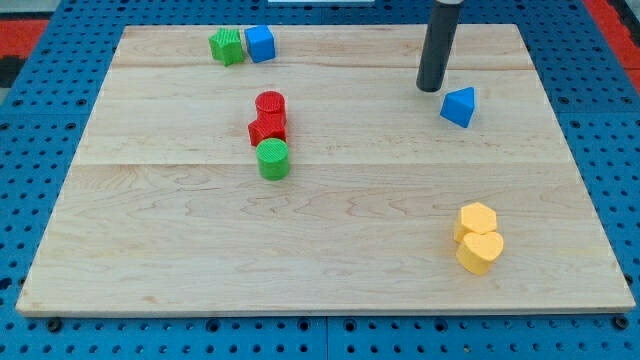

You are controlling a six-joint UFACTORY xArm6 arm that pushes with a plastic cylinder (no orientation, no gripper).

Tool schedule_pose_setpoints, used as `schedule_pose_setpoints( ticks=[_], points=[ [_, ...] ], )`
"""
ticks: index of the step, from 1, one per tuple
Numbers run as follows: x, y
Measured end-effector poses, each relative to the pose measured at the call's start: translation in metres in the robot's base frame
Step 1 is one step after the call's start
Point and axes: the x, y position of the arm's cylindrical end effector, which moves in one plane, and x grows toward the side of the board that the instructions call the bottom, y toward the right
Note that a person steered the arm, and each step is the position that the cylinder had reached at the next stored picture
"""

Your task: Place your hand at top center of the board

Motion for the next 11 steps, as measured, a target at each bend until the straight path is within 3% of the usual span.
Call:
schedule_pose_setpoints(
  ticks=[2,4,6,7,11],
  points=[
    [0.057,0.043],
    [-0.031,0.039],
    [-0.1,-0.071],
    [-0.119,-0.083],
    [-0.119,-0.126]
  ],
)
